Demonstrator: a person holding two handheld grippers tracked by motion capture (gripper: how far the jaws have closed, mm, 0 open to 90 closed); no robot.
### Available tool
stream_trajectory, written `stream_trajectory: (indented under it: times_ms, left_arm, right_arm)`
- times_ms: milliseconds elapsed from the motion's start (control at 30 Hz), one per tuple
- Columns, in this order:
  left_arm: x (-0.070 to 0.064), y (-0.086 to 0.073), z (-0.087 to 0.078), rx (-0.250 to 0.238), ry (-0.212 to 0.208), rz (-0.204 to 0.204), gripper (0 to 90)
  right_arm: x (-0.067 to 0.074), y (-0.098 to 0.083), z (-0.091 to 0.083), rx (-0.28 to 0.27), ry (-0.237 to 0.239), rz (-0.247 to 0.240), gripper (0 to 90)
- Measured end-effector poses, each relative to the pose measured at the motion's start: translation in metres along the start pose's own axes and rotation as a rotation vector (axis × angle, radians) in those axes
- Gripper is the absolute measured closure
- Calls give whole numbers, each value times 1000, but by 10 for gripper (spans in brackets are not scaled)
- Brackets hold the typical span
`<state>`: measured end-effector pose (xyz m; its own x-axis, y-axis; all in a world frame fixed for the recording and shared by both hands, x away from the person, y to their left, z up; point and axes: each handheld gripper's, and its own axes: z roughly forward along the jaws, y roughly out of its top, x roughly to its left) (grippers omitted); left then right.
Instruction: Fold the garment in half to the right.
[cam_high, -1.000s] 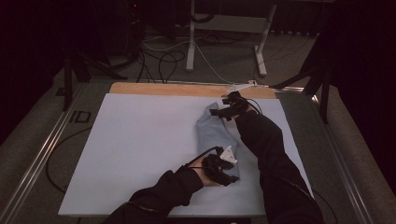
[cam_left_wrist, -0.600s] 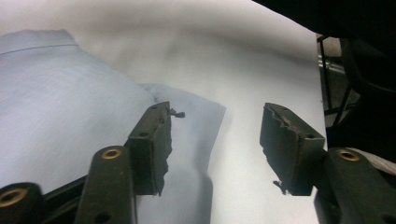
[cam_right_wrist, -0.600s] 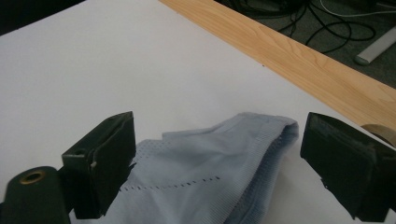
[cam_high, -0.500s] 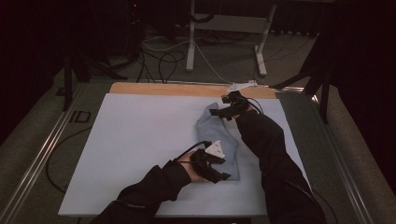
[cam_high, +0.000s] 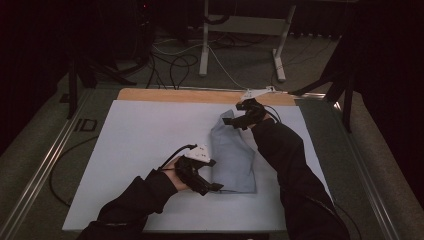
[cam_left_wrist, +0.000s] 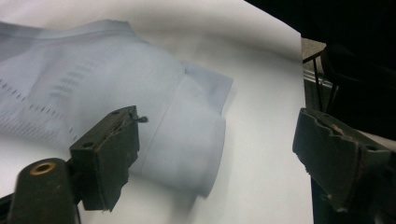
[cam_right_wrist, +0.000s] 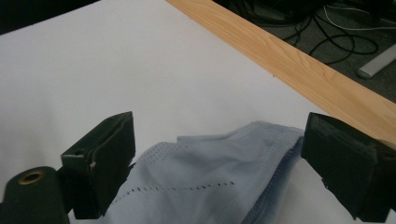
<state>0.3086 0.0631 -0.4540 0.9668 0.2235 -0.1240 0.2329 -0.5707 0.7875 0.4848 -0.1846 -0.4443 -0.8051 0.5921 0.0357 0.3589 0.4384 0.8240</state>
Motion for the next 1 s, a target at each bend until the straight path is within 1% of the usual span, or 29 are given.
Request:
stream_trajectory:
  times_ms: [67, 100, 133, 267, 333, 433, 500, 567, 633, 667, 700, 833, 867, 900, 967, 1000]
  left_arm:
    - [1, -3, -3, -3, 2, -1, 119]
    - [2, -9, -8, 4, 16, -6, 119]
    - [2, -11, -10, 0, 22, -7, 73]
    - [3, -22, -19, 5, 23, -5, 20]
    - [4, -28, -23, 3, 34, -9, 6]
    - [6, -37, -30, -13, 51, -24, 5]
    - [7, -44, -33, -11, 60, -37, 4]
    - [7, -50, -37, -5, 60, -37, 4]
    - [7, -57, -41, -5, 66, -46, 3]
    - [8, -60, -42, -6, 65, -51, 3]
    - [7, -63, -43, -3, 72, -56, 3]
    - [8, -79, -47, -12, 93, -81, 3]
    - [8, -79, -47, -12, 93, -81, 3]
    - [8, -87, -50, -12, 107, -91, 3]
    - [9, -95, -53, -20, 129, -109, 3]
    - [9, -99, -55, -29, 131, -121, 4]
  right_arm:
    - [1, 0, 0, 9, -6, -4, 101]
    - [1, 1, 0, 8, -11, -8, 101]
    - [2, 1, 0, 8, -5, -2, 101]
    - [2, 0, 0, 11, -3, 5, 101]
    - [3, 0, 1, 2, 5, -4, 104]
    - [4, 0, 1, -2, 4, -24, 114]
    - [4, -1, 2, -2, 6, -16, 116]
    - [4, -1, 2, 5, -1, -26, 116]
    - [4, -1, 2, -3, 3, -18, 116]
    - [4, -2, 3, 1, 0, -14, 116]
    - [3, -2, 3, 6, -1, -7, 113]
    - [3, -3, 4, 2, 2, 37, 96]
    - [3, -3, 4, 2, 2, 37, 96]
    - [3, -4, 5, 5, -8, 44, 96]
    - [1, -5, 7, 4, -18, 56, 96]
    - [1, -5, 8, 10, -19, 62, 96]
